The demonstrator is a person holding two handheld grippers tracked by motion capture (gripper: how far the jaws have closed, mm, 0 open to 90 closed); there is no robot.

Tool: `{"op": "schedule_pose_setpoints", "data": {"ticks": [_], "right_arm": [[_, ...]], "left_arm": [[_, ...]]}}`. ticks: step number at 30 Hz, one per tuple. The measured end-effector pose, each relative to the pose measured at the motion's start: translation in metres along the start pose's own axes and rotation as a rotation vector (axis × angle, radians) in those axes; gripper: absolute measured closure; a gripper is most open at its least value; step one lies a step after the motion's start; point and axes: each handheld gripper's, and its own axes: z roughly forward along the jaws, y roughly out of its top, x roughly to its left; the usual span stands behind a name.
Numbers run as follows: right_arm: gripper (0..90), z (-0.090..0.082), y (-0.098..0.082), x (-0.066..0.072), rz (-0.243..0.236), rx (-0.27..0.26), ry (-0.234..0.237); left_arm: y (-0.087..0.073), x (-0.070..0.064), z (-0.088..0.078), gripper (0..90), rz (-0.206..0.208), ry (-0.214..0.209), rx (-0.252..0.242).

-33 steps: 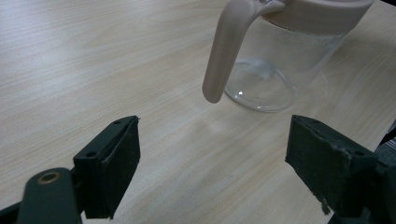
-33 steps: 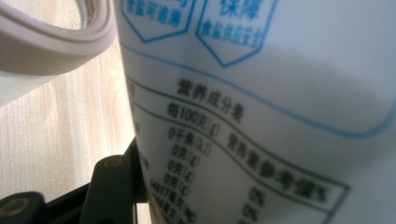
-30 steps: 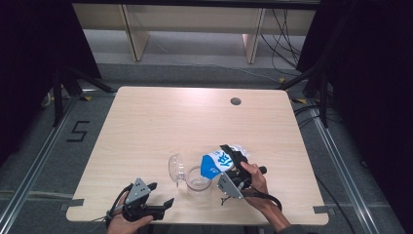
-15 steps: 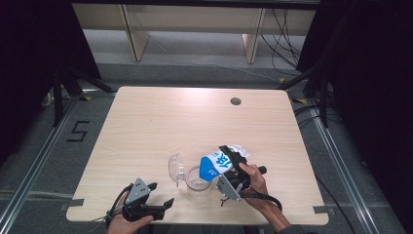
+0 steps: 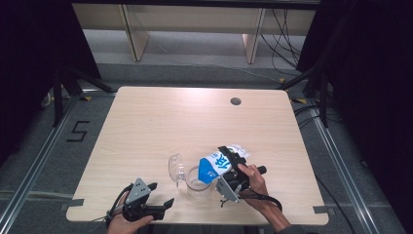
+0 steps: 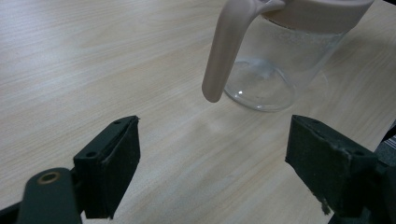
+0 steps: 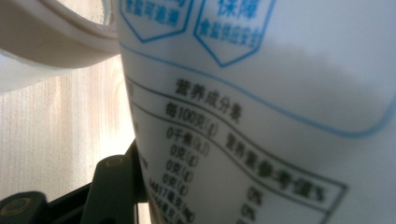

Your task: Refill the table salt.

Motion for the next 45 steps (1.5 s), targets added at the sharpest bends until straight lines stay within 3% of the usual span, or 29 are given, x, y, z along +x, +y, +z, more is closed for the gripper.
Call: {"op": "schedule_pose_setpoints", "data": {"ticks": [3, 4, 5, 6, 11, 13, 18, 19, 20, 22, 23, 28, 29, 31, 32, 33, 34, 37, 39, 40, 45], "right_arm": [[44.7, 0.000, 0.000, 0.000, -0.003, 0.006, 0.000], [44.7, -0.001, 0.001, -0.005, -0.076, 0.007, -0.009], [44.7, -0.001, 0.001, -0.005, -0.076, 0.007, -0.009], [44.7, -0.003, 0.001, -0.009, -0.141, 0.039, -0.023], [44.7, -0.004, 0.001, -0.010, -0.152, 0.042, -0.028], [44.8, -0.002, 0.000, -0.002, -0.028, 0.015, -0.020], [45.0, -0.002, 0.000, 0.000, -0.027, 0.025, -0.030], [45.0, -0.004, 0.000, -0.006, -0.110, 0.052, -0.039], [45.0, -0.005, 0.001, -0.005, -0.104, 0.068, -0.041], [45.3, -0.004, 0.002, -0.009, -0.193, 0.047, -0.039], [45.4, -0.004, 0.001, -0.005, -0.137, 0.065, -0.036], [45.4, -0.005, 0.002, -0.004, -0.145, 0.069, -0.042], [45.5, -0.004, 0.003, -0.008, -0.197, 0.054, -0.046], [45.6, -0.004, 0.003, -0.006, -0.188, 0.062, -0.043], [45.6, -0.005, 0.002, -0.003, -0.133, 0.080, -0.042], [45.6, -0.005, 0.002, -0.003, -0.133, 0.080, -0.042], [45.6, -0.005, 0.002, -0.003, -0.139, 0.082, -0.042], [45.6, -0.004, 0.004, -0.009, -0.227, 0.055, -0.053], [45.6, -0.004, 0.003, -0.008, -0.213, 0.060, -0.053], [45.6, -0.005, 0.002, -0.005, -0.168, 0.074, -0.051], [45.6, -0.005, 0.001, -0.006, -0.180, 0.078, -0.060]], "left_arm": [[0.000, 0.000, 0.000, 17.3, 0.001, -0.002, 0.000], [0.000, 0.000, 0.000, 17.2, 0.001, -0.001, 0.000], [0.000, 0.000, 0.000, 17.2, 0.001, -0.002, -0.001], [0.000, 0.000, 0.000, 17.2, 0.001, -0.003, 0.000], [0.000, 0.000, 0.000, 17.2, 0.001, -0.003, 0.000], [0.000, 0.000, 0.000, 17.2, 0.001, -0.003, 0.000], [0.000, 0.000, 0.000, 17.2, 0.001, -0.004, -0.001], [0.000, 0.000, 0.000, 17.3, 0.001, -0.003, 0.000], [0.000, 0.000, 0.000, 17.2, 0.000, -0.002, 0.000], [0.000, 0.000, 0.000, 17.2, 0.000, -0.003, -0.001], [0.000, 0.000, 0.000, 17.3, 0.000, -0.003, -0.001], [0.000, 0.000, 0.000, 17.2, 0.000, -0.004, -0.002], [0.000, 0.000, 0.000, 17.2, 0.000, -0.003, -0.001], [0.000, 0.000, 0.000, 17.3, -0.001, 0.001, 0.001], [0.000, 0.000, 0.000, 17.2, 0.000, -0.003, -0.002], [0.000, 0.000, 0.000, 17.3, 0.000, -0.003, -0.002], [0.000, 0.000, 0.000, 17.3, 0.000, -0.004, -0.002], [0.000, 0.000, 0.000, 17.2, 0.000, -0.003, -0.001], [0.000, 0.000, 0.000, 17.3, 0.000, -0.003, -0.001], [0.000, 0.000, 0.000, 17.3, 0.001, -0.003, -0.001], [0.000, 0.000, 0.000, 17.3, 0.001, -0.003, -0.002]]}}
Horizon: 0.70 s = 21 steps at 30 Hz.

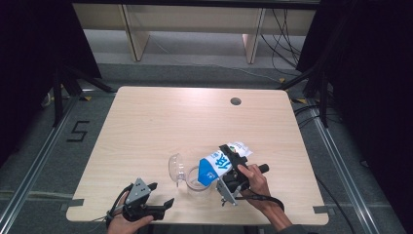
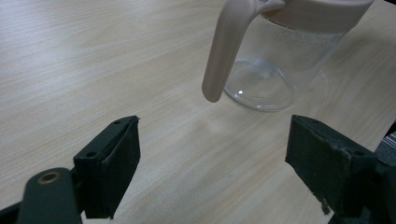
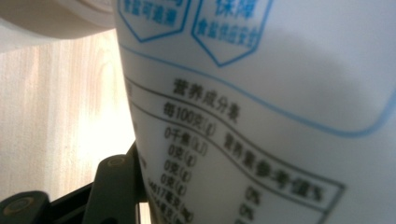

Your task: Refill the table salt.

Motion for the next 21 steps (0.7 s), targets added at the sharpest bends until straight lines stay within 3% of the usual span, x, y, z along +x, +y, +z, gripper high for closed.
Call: {"op": "schedule_pose_setpoints", "data": {"ticks": [8, 9, 10, 11, 21], "right_arm": [[45.9, 0.0007, 0.0001, 0.0001, -0.028, -0.001, -0.003], [45.9, 0.0006, 0.0014, -0.0029, -0.087, -0.005, -0.006], [45.9, 0.0006, 0.0014, -0.0029, -0.087, -0.005, -0.006], [45.9, -0.0002, 0.0009, 0.0012, -0.038, 0.013, 0.000], [46.6, -0.0003, 0.0016, -0.0001, -0.060, 0.012, -0.020]], "left_arm": [[0.0000, 0.0000, 0.0000, 17.3, 0.000, 0.000, 0.000], [-0.0001, 0.0000, 0.0001, 17.3, 0.000, 0.001, 0.001], [0.0000, -0.0001, 0.0000, 17.3, 0.002, 0.004, 0.003], [0.0001, 0.0000, -0.0004, 17.4, 0.008, 0.007, 0.008], [0.0001, 0.0000, -0.0003, 17.5, 0.008, 0.007, 0.007]]}}
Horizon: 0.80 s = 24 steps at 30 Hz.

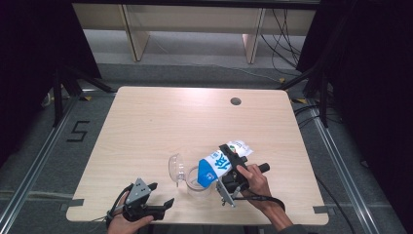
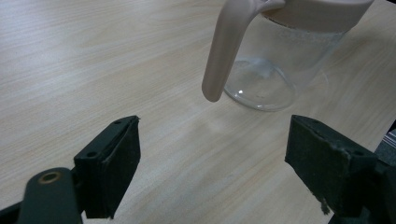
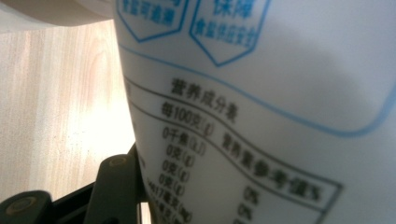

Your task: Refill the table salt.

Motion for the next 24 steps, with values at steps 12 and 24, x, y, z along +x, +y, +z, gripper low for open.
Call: {"op": "schedule_pose_setpoints", "data": {"ticks": [12, 24], "right_arm": [[46.9, 0.0014, 0.0011, 0.0010, -0.027, -0.009, 0.002], [47.4, 0.0016, 0.0026, -0.0031, -0.103, -0.010, -0.016]], "left_arm": [[0.0000, 0.0002, 0.0000, 17.6, 0.001, 0.000, 0.003], [-0.0004, -0.0002, 0.0011, 17.5, -0.007, -0.006, -0.005]]}}
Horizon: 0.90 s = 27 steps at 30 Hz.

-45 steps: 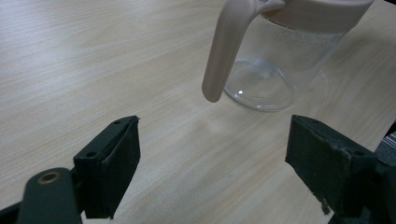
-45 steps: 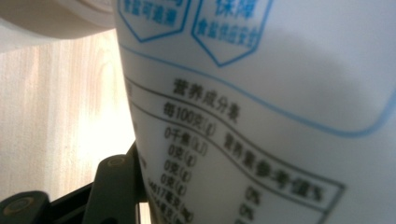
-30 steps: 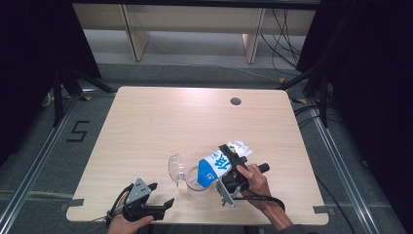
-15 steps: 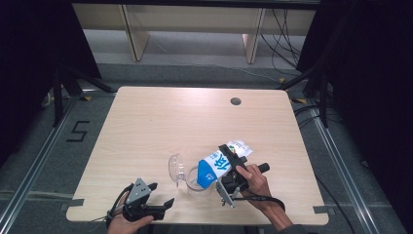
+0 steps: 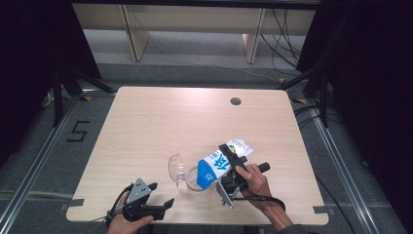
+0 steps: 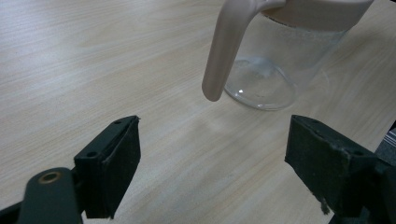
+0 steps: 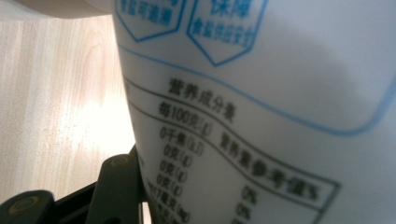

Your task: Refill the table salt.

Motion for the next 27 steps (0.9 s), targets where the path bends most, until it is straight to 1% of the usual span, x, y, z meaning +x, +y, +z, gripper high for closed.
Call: {"op": "schedule_pose_setpoints", "data": {"ticks": [1, 2, 6, 7, 9, 11, 12, 13, 14, 15, 16, 17, 18, 19, 20, 21, 22, 23, 24, 25, 27], "right_arm": [[47.4, -0.0010, -0.0003, 0.0038, 0.051, 0.014, -0.001], [47.4, -0.0010, -0.0003, 0.0038, 0.051, 0.014, -0.001], [47.9, -0.0004, -0.0004, 0.0014, 0.022, 0.002, -0.006], [48.0, -0.0010, -0.0001, 0.0023, 0.041, 0.013, 0.001], [48.1, -0.0021, -0.0003, 0.0049, 0.070, 0.033, 0.000], [48.1, -0.0017, -0.0004, 0.0039, 0.052, 0.028, -0.007], [48.1, -0.0019, -0.0004, 0.0038, 0.052, 0.030, -0.007], [48.3, -0.0016, -0.0003, 0.0026, 0.040, 0.024, -0.007], [48.3, -0.0016, -0.0003, 0.0026, 0.040, 0.024, -0.007], [48.3, -0.0018, -0.0001, 0.0024, 0.039, 0.025, -0.008], [48.4, -0.0011, -0.0005, 0.0017, 0.023, 0.014, -0.015], [48.4, -0.0010, -0.0005, 0.0018, 0.021, 0.010, -0.020], [48.5, -0.0006, 0.0004, -0.0023, -0.034, -0.003, -0.027], [48.5, -0.0002, 0.0005, -0.0022, -0.038, -0.010, -0.029], [48.7, -0.0021, 0.0012, 0.0031, 0.023, 0.025, -0.012], [48.8, -0.0019, 0.0011, 0.0025, 0.017, 0.019, -0.007], [48.8, -0.0019, 0.0011, 0.0025, 0.017, 0.019, -0.007], [48.9, -0.0021, 0.0013, 0.0028, 0.017, 0.022, -0.007], [49.0, -0.0019, 0.0018, 0.0015, -0.003, 0.022, -0.012], [49.0, -0.0008, 0.0015, 0.0008, -0.009, 0.008, -0.015], [49.0, -0.0008, 0.0013, 0.0014, 0.000, 0.012, -0.014]], "left_arm": [[0.0000, 0.0000, 0.0000, 17.5, 0.001, 0.000, 0.000], [0.0000, 0.0000, 0.0000, 17.5, 0.000, -0.001, -0.001], [0.0000, -0.0001, 0.0000, 17.6, 0.000, 0.000, 0.000], [0.0000, -0.0001, -0.0001, 17.6, 0.001, 0.000, 0.000], [0.0001, 0.0000, -0.0004, 17.6, 0.003, 0.002, 0.003], [0.0000, 0.0000, 0.0000, 17.6, 0.000, 0.000, 0.000], [0.0000, -0.0002, -0.0003, 17.6, 0.001, 0.000, 0.003], [0.0004, 0.0008, -0.0003, 17.6, 0.019, -0.002, 0.001], [0.0004, 0.0007, -0.0002, 17.6, 0.018, -0.001, 0.001], [0.0001, -0.0001, -0.0003, 17.6, 0.004, 0.000, 0.003], [0.0000, 0.0000, 0.0001, 17.6, 0.001, 0.000, 0.000], [0.0000, -0.0001, 0.0000, 17.6, 0.000, 0.000, 0.000], [0.0000, 0.0000, 0.0000, 17.6, 0.000, 0.001, 0.000], [0.0000, -0.0001, 0.0000, 17.6, 0.000, 0.001, 0.000], [0.0000, -0.0001, 0.0000, 17.6, 0.000, 0.001, 0.000], [0.0000, 0.0000, 0.0000, 17.6, 0.001, 0.000, 0.001], [0.0003, 0.0005, -0.0004, 17.6, 0.014, -0.001, 0.002], [0.0004, 0.0007, -0.0005, 17.6, 0.017, -0.001, 0.003], [0.0001, 0.0001, -0.0005, 17.6, 0.007, 0.000, 0.004], [0.0000, 0.0000, 0.0000, 17.7, 0.001, 0.000, 0.000], [0.0000, -0.0001, 0.0000, 17.6, 0.000, 0.000, 0.000]]}}
